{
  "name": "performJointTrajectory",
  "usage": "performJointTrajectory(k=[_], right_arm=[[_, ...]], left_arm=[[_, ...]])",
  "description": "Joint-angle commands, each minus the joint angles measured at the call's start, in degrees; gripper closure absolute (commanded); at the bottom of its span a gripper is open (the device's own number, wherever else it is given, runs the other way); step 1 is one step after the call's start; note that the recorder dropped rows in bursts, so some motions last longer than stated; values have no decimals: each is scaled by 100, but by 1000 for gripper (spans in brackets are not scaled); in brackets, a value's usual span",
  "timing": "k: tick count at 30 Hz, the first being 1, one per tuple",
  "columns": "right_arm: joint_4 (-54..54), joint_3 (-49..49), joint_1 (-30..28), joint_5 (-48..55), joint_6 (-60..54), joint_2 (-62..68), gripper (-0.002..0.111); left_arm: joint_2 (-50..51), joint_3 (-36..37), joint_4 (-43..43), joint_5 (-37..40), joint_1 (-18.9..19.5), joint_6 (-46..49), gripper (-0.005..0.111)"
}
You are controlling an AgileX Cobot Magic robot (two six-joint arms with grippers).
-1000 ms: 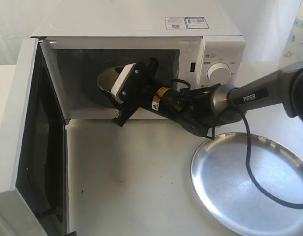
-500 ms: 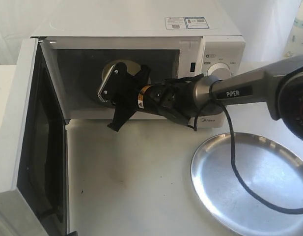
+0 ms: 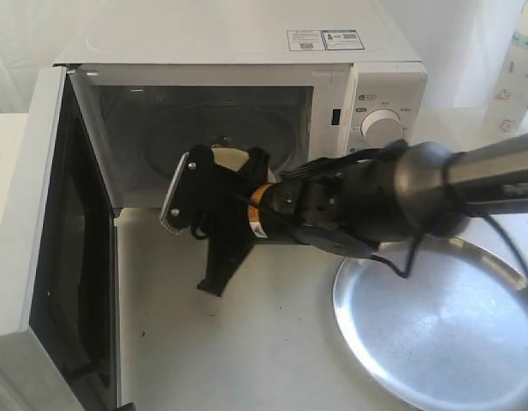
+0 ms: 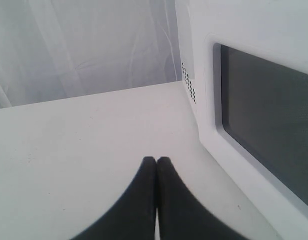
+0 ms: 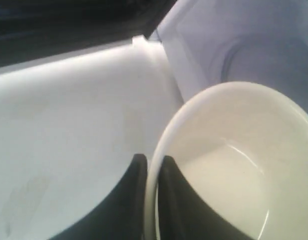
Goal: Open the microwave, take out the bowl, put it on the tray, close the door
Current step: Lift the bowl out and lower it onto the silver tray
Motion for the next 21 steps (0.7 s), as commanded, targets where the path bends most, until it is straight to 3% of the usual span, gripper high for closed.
performJointTrajectory(k=[1,7,14,17,21], right_arm=[[10,1077,8,1013,913,-1100,108],[-1,2466,-18,1635,1423,-2149,108],[-192,2940,-89,2243,2121,-2538,108],[-1044,2949,-314,2282,2810,-2506,108],[-2735,2949,-702,2796,4743,-2512,108]], left_arm=[[-12,-16,-48,-29,-29,0,107],[-12,-16,-48,-29,-29,0,107],[-12,-16,-48,-29,-29,0,107],[-12,-16,-48,-29,-29,0,107],[-12,-16,-48,-29,-29,0,107]])
